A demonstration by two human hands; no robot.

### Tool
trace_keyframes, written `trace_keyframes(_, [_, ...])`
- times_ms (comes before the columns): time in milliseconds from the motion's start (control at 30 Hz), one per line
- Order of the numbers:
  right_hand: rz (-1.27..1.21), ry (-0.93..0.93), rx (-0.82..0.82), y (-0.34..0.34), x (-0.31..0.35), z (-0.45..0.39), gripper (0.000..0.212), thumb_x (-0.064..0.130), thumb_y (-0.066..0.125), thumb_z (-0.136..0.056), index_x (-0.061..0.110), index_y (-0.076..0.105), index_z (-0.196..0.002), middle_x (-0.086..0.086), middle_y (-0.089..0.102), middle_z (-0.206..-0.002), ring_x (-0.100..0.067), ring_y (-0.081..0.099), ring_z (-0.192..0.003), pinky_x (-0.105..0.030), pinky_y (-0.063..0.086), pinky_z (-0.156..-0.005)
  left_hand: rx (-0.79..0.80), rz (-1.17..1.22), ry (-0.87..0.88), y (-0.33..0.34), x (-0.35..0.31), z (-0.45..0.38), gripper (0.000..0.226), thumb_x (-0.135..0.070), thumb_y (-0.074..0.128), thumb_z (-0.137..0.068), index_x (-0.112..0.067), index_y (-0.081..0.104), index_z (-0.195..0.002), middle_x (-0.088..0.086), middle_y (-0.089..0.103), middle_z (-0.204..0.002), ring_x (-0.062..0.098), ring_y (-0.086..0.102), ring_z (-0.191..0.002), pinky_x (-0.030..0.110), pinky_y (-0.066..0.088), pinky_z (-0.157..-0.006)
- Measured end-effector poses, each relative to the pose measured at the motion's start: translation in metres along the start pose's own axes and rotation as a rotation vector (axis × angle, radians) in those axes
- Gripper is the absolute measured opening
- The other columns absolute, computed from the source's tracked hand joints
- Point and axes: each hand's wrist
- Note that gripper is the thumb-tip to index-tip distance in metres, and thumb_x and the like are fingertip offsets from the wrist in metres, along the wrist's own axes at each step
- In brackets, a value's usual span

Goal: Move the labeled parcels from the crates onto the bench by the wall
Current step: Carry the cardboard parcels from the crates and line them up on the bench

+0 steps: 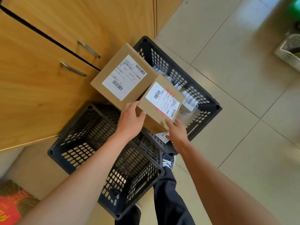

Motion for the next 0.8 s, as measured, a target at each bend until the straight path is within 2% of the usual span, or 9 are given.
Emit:
trace_keyframes(67, [-0.059, 0.02, 0.008, 0.0, -0.002, -0.005, 0.038, 0.035, 0.06, -0.1, 0.023, 0.056, -0.136, 0.006, 0.064, -0.127, -0.012, 0.064, -0.101, -0.037, 0.057, -0.078, -0.002, 0.026, -0.006, 0.003, 0.002, 0.003, 0.045, -0.028, 0.054, -0.103, -0.025, 0.044, -0.147, -0.006, 0.041, -0.146, 0.011, 0.038, -0.132, 0.024, 0.032, -0.096])
trace_keyframes(133, [-0.135, 0.016, -0.042, -0.002, -0.004, -0.003, 0.037, 0.031, 0.064, -0.098, 0.023, 0.058, -0.134, 0.004, 0.067, -0.121, -0.014, 0.067, -0.098, -0.035, 0.057, -0.072, -0.01, 0.056, -0.004, 0.007, 0.001, 0.009, 0.041, -0.028, 0.055, -0.102, -0.026, 0.047, -0.142, -0.007, 0.043, -0.142, 0.011, 0.041, -0.131, 0.023, 0.033, -0.096])
trace_keyframes(233, [-0.257, 0.007, -0.121, -0.011, -0.007, 0.015, 0.049, 0.029, 0.068, -0.093, 0.024, 0.05, -0.137, 0.001, 0.062, -0.122, -0.02, 0.066, -0.103, -0.049, 0.061, -0.078, -0.041, 0.109, 0.01, 0.013, -0.003, 0.026, 0.033, -0.029, 0.056, -0.102, -0.029, 0.051, -0.134, -0.01, 0.043, -0.131, 0.006, 0.044, -0.123, 0.024, 0.036, -0.094])
trace_keyframes(300, [-0.297, -0.004, -0.142, -0.021, -0.009, 0.033, 0.052, 0.031, 0.067, -0.092, 0.027, 0.044, -0.139, 0.002, 0.057, -0.124, -0.023, 0.063, -0.107, -0.054, 0.062, -0.075, -0.057, 0.141, 0.015, 0.017, -0.007, 0.044, 0.026, -0.029, 0.056, -0.101, -0.031, 0.052, -0.127, -0.012, 0.042, -0.125, 0.004, 0.046, -0.117, 0.025, 0.04, -0.095])
trace_keyframes(467, [-0.272, -0.116, -0.214, -0.043, -0.004, 0.093, 0.048, 0.031, 0.064, -0.096, 0.026, 0.044, -0.139, 0.004, 0.054, -0.121, -0.011, 0.059, -0.102, -0.039, 0.063, -0.061, -0.075, 0.239, 0.028, 0.014, -0.012, 0.106, 0.018, -0.026, 0.058, -0.1, -0.034, 0.055, -0.116, -0.016, 0.045, -0.117, 0.005, 0.05, -0.116, 0.032, 0.048, -0.103])
trace_keyframes(600, [-0.271, -0.187, -0.235, -0.055, -0.001, 0.15, 0.054, 0.034, 0.072, -0.088, 0.032, 0.048, -0.137, 0.001, 0.057, -0.124, -0.023, 0.064, -0.11, -0.051, 0.062, -0.074, -0.116, 0.327, 0.047, -0.002, -0.012, 0.167, 0.02, -0.022, 0.06, -0.099, -0.032, 0.058, -0.116, -0.013, 0.049, -0.118, 0.007, 0.054, -0.12, 0.032, 0.052, -0.101])
trace_keyframes(667, [-0.246, -0.234, -0.217, -0.059, 0.004, 0.183, 0.055, 0.034, 0.073, -0.087, 0.033, 0.05, -0.137, 0.001, 0.057, -0.128, -0.024, 0.064, -0.113, -0.052, 0.061, -0.082, -0.143, 0.381, 0.059, -0.015, -0.01, 0.2, 0.022, -0.019, 0.061, -0.098, -0.03, 0.06, -0.117, -0.01, 0.054, -0.121, 0.006, 0.057, -0.119, 0.026, 0.052, -0.098])
trace_keyframes(733, [-0.223, -0.299, -0.192, -0.061, 0.011, 0.218, 0.055, 0.027, 0.072, -0.089, 0.031, 0.052, -0.139, 0.0, 0.056, -0.131, -0.023, 0.065, -0.11, -0.05, 0.062, -0.079, -0.156, 0.422, 0.066, -0.033, -0.007, 0.232, 0.023, -0.017, 0.061, -0.099, -0.029, 0.06, -0.118, -0.009, 0.06, -0.119, 0.001, 0.059, -0.112, 0.016, 0.052, -0.092])
trace_keyframes(800, [-0.199, -0.37, -0.136, -0.063, 0.016, 0.254, 0.053, 0.021, 0.07, -0.092, 0.029, 0.052, -0.141, -0.001, 0.055, -0.131, -0.023, 0.067, -0.106, -0.044, 0.063, -0.072, -0.158, 0.431, 0.08, -0.056, -0.001, 0.264, 0.023, -0.019, 0.061, -0.099, -0.029, 0.06, -0.12, -0.012, 0.064, -0.114, -0.005, 0.061, -0.105, 0.018, 0.053, -0.093])
Point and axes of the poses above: each hand's wrist, its own z-axis away from the middle knuckle, its own y-axis out of the palm, x = y × z
